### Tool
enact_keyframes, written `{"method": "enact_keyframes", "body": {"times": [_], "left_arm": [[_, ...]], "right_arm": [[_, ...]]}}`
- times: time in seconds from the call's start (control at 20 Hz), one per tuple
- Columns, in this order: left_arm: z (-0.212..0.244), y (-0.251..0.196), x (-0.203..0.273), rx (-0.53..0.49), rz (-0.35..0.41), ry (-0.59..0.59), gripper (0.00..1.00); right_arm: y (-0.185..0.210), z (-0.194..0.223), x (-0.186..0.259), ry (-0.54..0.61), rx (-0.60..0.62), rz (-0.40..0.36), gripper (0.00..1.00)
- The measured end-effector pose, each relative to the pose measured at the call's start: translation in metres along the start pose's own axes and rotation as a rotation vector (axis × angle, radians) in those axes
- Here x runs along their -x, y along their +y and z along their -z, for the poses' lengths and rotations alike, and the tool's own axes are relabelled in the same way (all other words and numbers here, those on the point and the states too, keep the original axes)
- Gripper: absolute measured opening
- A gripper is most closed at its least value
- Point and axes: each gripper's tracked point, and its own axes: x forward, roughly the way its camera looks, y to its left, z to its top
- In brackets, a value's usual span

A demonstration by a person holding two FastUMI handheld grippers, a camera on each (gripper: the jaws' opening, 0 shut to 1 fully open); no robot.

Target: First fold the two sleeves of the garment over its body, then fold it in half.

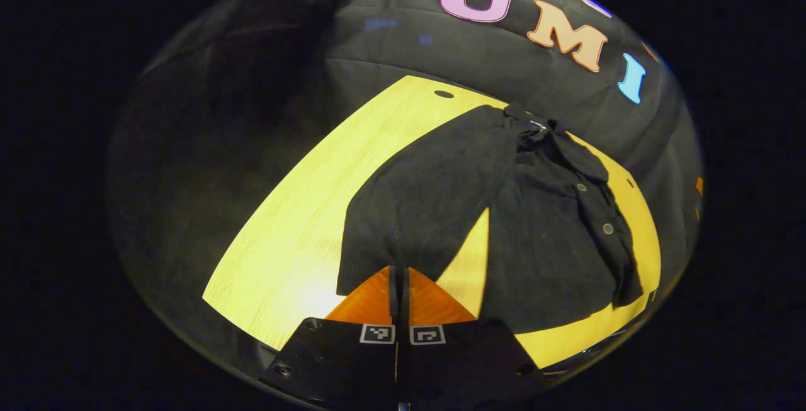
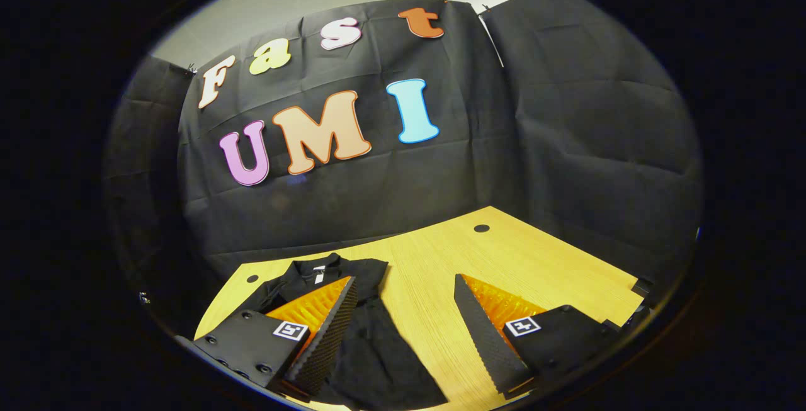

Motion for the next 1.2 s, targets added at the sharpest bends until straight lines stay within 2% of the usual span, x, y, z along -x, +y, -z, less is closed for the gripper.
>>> {"method": "enact_keyframes", "body": {"times": [0.15, 0.35, 0.55, 0.85, 1.2], "left_arm": [[-0.028, -0.017, 0.005, -0.028, 0.027, -0.032, 0.00], [-0.076, -0.046, 0.004, -0.087, 0.074, -0.094, 0.00], [-0.121, -0.084, -0.006, -0.144, 0.118, -0.169, 0.00], [-0.180, -0.172, -0.031, -0.301, 0.225, -0.251, 0.00], [-0.207, -0.287, -0.070, -0.396, 0.340, -0.259, 0.00]], "right_arm": [[-0.010, 0.002, 0.000, 0.005, -0.015, 0.012, 1.00], [-0.015, 0.006, -0.001, 0.017, 0.029, 0.014, 0.98], [-0.013, 0.010, -0.003, 0.038, 0.013, -0.018, 0.97], [-0.014, 0.017, -0.004, 0.083, 0.011, -0.067, 0.98], [-0.021, 0.022, -0.011, 0.131, 0.010, -0.104, 0.97]]}}
